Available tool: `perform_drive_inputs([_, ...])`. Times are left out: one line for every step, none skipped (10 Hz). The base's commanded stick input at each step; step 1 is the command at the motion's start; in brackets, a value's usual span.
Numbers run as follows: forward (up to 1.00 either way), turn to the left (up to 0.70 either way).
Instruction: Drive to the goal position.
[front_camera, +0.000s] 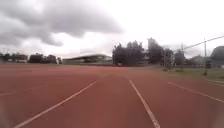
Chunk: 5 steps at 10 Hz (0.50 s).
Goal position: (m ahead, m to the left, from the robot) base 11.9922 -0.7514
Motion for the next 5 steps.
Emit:
perform_drive_inputs([0.70,-0.35])
perform_drive_inputs([0.70,-0.35])
perform_drive_inputs([0.70,-0.25])
perform_drive_inputs([0.70,-0.06])
perform_drive_inputs([0.70,0.00])
